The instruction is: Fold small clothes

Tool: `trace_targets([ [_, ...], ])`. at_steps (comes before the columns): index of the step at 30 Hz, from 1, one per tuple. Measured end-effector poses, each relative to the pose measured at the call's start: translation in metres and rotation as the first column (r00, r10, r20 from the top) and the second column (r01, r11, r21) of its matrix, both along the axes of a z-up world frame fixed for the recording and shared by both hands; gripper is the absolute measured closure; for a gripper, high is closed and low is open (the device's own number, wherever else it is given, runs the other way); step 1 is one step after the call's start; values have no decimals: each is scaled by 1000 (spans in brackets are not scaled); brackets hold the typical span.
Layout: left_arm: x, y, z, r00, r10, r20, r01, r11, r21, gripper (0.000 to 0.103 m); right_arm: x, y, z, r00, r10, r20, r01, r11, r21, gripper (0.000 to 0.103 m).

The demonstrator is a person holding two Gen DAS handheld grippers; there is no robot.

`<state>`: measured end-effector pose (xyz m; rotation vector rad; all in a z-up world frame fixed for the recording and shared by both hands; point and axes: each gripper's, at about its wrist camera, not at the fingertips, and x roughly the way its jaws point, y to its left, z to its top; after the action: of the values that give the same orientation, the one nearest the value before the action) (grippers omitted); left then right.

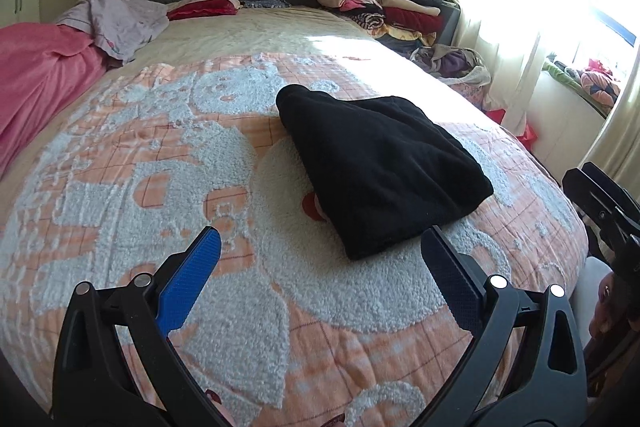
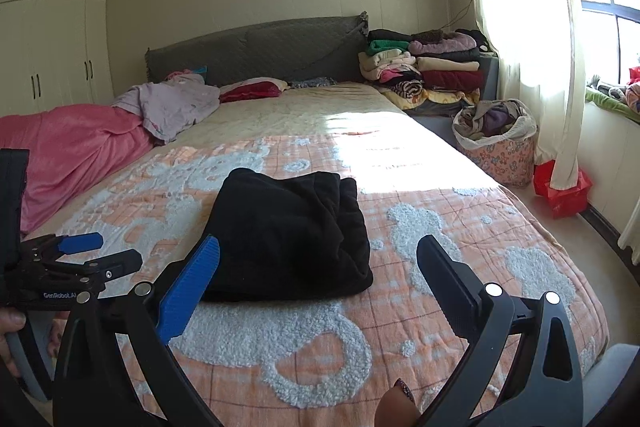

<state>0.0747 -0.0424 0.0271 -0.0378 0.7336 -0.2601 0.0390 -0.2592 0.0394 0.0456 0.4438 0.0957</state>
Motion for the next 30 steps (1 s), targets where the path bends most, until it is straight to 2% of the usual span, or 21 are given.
trace_targets([
  [5,-22,2,-11,1000,7,-1,-7,1000,20,9,-21,10,-4,1000,6,-1,-6,1000,-22,5],
  [9,-31,10,-29,999,25,-45,-25,1000,14,9,-33,16,-14,1000,8,-29,-8,1000,-16,5],
  [17,-36,18,-53,995,69,-77,-68,997,24,9,-39,19,-57,988,-33,-151,31,999,-18,5],
  [20,-36,16,-59,993,74,-89,-71,997,37,9,-40,18,-67,984,-38,-173,37,999,-7,5],
  [30,-35,14,-66,991,94,-97,-87,994,70,9,-41,20,-70,983,-20,-182,17,1000,-17,5],
])
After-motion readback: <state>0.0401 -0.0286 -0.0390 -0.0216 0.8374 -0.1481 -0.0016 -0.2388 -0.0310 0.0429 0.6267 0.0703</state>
